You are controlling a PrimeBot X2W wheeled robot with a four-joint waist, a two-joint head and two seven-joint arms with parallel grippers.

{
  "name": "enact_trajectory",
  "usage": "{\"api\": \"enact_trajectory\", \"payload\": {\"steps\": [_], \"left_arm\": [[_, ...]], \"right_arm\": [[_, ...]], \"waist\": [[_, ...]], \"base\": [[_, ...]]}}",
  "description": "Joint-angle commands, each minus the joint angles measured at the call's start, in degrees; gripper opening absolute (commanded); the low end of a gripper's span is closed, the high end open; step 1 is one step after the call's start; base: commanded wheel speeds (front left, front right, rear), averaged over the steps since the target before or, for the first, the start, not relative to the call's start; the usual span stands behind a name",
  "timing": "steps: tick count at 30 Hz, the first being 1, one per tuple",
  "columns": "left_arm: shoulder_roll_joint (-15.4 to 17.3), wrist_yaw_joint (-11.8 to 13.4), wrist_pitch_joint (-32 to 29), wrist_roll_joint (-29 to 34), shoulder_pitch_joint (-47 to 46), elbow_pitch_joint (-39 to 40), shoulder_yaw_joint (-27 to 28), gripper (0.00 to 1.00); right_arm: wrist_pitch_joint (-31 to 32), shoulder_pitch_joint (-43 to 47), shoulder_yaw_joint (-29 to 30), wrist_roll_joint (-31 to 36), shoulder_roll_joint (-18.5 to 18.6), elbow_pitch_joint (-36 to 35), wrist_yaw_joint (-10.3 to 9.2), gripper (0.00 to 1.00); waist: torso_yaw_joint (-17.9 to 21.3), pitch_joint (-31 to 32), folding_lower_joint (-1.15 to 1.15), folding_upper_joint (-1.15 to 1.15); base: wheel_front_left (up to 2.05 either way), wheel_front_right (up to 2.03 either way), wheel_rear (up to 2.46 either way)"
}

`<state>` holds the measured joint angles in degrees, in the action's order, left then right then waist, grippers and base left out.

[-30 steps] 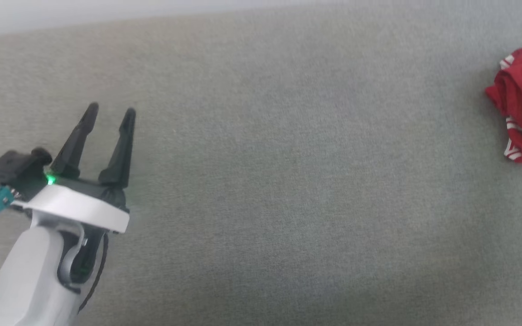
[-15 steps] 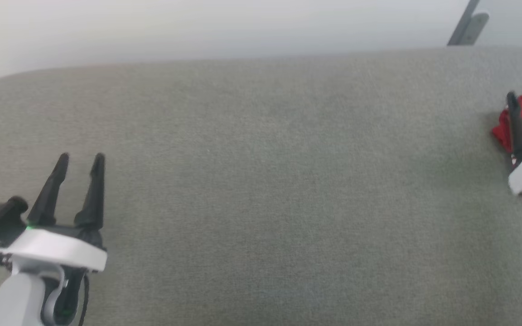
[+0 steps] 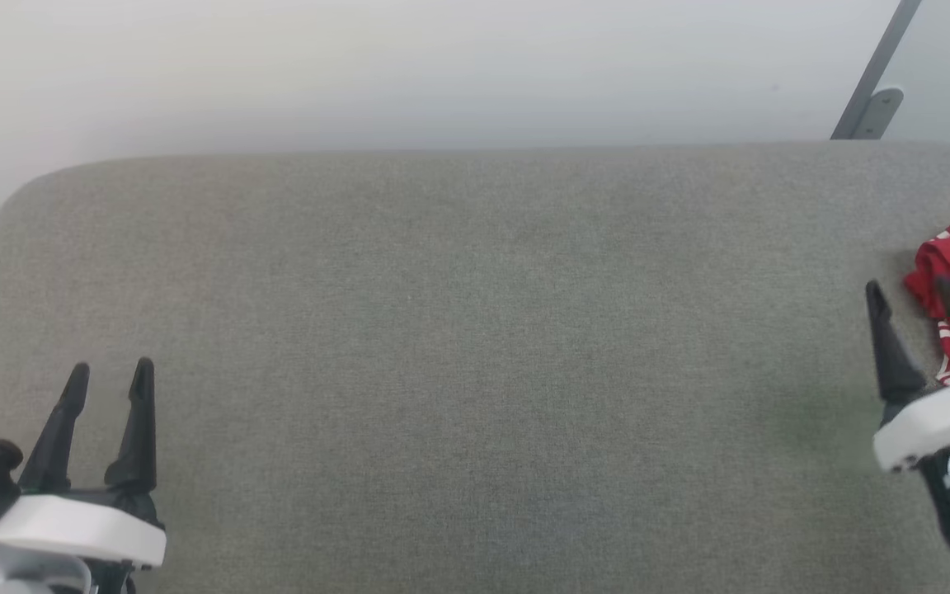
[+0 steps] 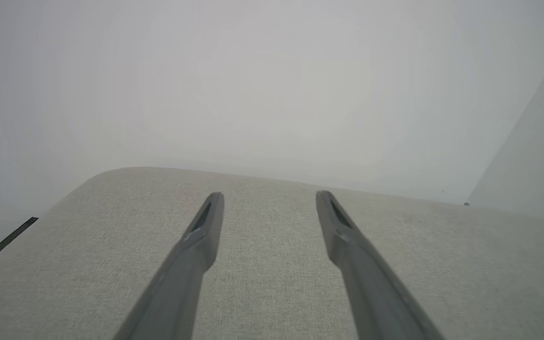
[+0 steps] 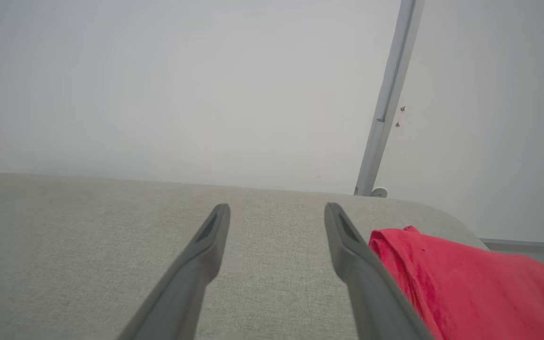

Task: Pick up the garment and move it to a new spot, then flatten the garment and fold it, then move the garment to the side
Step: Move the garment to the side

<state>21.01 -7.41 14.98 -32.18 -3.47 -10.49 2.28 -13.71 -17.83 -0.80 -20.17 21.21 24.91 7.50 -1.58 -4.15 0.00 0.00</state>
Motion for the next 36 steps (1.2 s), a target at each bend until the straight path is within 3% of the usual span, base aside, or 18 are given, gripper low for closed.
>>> {"api": "enact_trajectory", "payload": {"steps": [1,17,36], "left_arm": [[-0.5,-0.1,0.2,0.8,1.3,0.5,0.9,1.0],[-1.5,-0.1,0.2,2.5,4.2,1.7,1.7,1.0],[-2.5,-0.1,0.2,3.0,4.9,3.6,2.4,1.0]], "right_arm": [[-0.6,2.0,0.6,0.5,-1.2,-1.2,-0.02,1.0],[-1.4,9.4,2.4,0.9,-6.3,-4.4,-0.02,1.0],[-1.5,12.6,3.5,0.2,-7.9,-6.2,-0.01,1.0]], "waist": [[0.0,0.4,0.0,0.0],[0.2,2.1,0.0,0.0],[0.8,2.3,0.0,0.0]], "base": [[0.0,0.0,0.0],[0.0,0.0,0.0],[0.0,0.0,0.0]]}}
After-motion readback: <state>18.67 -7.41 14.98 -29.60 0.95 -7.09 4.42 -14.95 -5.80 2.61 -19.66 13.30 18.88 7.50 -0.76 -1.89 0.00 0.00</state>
